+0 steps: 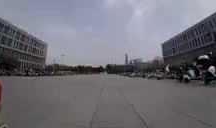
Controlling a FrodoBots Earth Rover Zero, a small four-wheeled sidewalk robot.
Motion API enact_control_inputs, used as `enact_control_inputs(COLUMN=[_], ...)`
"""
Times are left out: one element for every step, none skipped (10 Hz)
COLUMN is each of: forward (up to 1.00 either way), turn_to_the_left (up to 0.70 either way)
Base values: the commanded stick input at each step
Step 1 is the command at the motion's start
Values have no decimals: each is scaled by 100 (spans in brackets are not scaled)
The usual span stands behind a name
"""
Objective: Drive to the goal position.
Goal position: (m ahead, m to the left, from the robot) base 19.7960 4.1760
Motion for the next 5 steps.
enact_control_inputs(forward=[70,70,70,70,70], turn_to_the_left=[0,0,0,0,0])
